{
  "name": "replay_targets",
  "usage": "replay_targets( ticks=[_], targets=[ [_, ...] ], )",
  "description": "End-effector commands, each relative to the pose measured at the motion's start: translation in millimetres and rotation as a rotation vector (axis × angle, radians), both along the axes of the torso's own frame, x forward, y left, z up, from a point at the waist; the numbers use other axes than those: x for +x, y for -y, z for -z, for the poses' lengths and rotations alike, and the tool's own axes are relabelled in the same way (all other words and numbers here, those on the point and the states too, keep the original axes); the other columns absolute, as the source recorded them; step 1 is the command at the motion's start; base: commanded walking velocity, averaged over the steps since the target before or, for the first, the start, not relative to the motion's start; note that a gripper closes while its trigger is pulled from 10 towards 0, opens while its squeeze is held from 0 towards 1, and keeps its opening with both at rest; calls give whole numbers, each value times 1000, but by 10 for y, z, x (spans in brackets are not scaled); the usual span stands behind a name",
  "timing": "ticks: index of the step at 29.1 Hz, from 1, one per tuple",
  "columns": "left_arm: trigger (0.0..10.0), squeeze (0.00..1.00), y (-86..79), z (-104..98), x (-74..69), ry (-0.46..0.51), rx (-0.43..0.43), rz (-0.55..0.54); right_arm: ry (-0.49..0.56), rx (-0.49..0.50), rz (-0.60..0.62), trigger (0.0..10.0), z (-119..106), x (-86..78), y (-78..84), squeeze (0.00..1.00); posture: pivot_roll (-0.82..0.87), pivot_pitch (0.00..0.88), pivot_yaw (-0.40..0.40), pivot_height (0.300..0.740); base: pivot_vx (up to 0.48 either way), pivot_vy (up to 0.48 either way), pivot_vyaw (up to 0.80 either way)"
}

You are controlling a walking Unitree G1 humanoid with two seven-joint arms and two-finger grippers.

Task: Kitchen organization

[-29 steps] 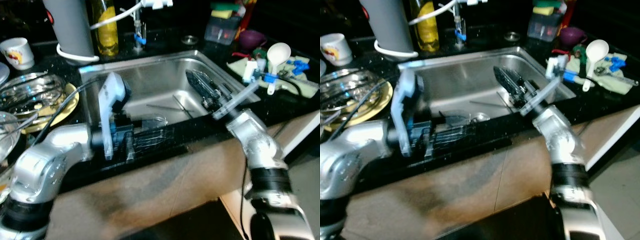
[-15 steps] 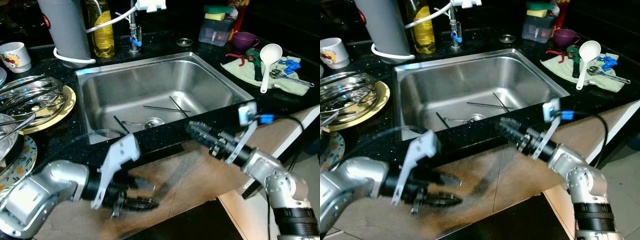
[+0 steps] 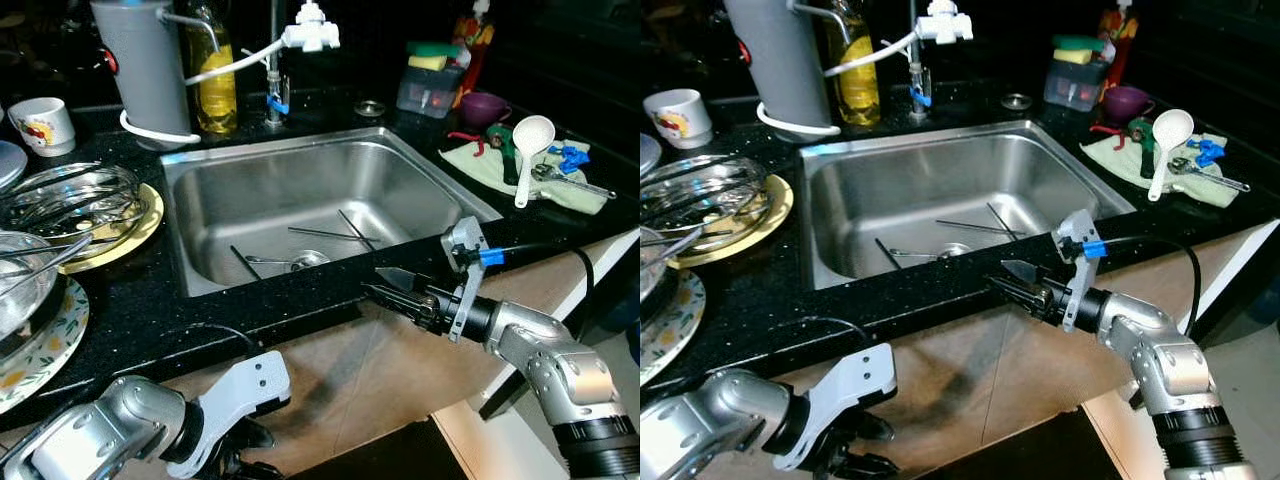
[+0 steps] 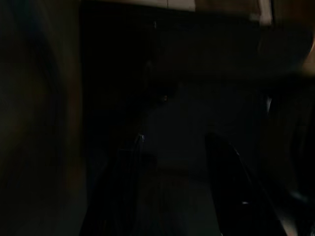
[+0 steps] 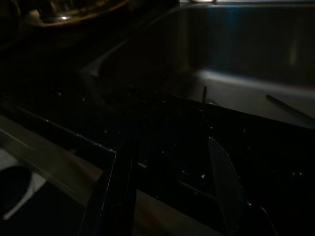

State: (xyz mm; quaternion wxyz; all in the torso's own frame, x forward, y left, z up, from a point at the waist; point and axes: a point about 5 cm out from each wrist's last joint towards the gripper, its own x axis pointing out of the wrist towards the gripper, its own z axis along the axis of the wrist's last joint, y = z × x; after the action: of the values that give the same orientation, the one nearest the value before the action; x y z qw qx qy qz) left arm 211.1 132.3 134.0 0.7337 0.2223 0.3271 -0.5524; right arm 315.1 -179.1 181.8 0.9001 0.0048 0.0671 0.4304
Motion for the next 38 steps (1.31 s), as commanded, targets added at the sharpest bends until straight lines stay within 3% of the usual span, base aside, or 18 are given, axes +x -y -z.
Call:
replay_targets(
  ticks=[1, 8, 14, 15, 16, 17, 20, 22, 26, 27, 29, 30, 34, 38],
  targets=[
    [10000, 0, -89, 175, -61, -17, 103, -12, -399, -208, 75, 10000, 983, -271, 126, 0, -56, 192, -14, 740, 0, 0, 0],
    [10000, 0, -108, 391, -100, -4, 178, -48, -439, -317, 115, 10000, 1244, -350, 159, 0, -55, 192, -14, 740, 0, 0, 0],
    [10000, 0, -63, 395, 12, 95, 127, -115, -413, -250, 131, 10000, 1241, -338, 129, 0, -53, 187, -16, 740, 0, 0, 0],
    [10000, 0, -27, 356, 66, 138, 77, -139, -374, -175, 132, 10000, 1151, -296, 104, 0, -53, 187, -16, 740, 0, 0, 0],
    [10000, 0, -27, 356, 66, 138, 77, -139, -374, -175, 132, 10000, 1151, -296, 104, 0, -53, 187, -16, 740, 0, 0, 0],
    [10000, 0, 51, 228, 189, 217, -59, -209, -267, 135, 142, 10000, 769, -165, 55, 0, -51, 184, -17, 740, 0, 0, 0],
    [10000, 0, 105, 88, 279, 272, -190, -268, -114, 566, 102, 10000, 158, -76, 101, 0, -49, 183, -16, 740, 0, 0, 0],
    [10000, 0, 134, 38, 277, 253, -257, -268, -18, 753, 22, 10000, -212, -88, 171, 0, -51, 180, -14, 740, 0, 0, 0],
    [10000, 0, 146, 57, 235, 215, -270, -243, 55, 821, -76, 10000, -473, -134, 188, 0, -54, 179, -10, 740, 0, 0, 0],
    [10000, 0, 139, 98, 199, 203, -249, -216, 99, 858, -131, 10000, -623, -165, 185, 0, -53, 178, -10, 740, 0, 0, 0],
    [10000, 0, 139, 98, 199, 203, -249, -216, 99, 858, -131, 10000, -623, -165, 185, 0, -53, 178, -10, 740, 0, 0, 0],
    [10000, 0, 138, 128, 139, 160, -252, -185, 139, 905, -171, 10000, -745, -192, 195, 0, -50, 178, -12, 740, 0, 0, 0],
    [10000, 0, 117, 188, 66, 118, -244, -165, 149, 950, -195, 10000, -879, -220, 206, 0, -52, 180, -12, 740, 0, 0, 0],
    [10000, 0, 82, 239, 56, 111, -214, -162, 133, 954, -185, 10000, -893, -210, 200, 0, -49, 183, -14, 740, 0, 0, 0]
  ],
)
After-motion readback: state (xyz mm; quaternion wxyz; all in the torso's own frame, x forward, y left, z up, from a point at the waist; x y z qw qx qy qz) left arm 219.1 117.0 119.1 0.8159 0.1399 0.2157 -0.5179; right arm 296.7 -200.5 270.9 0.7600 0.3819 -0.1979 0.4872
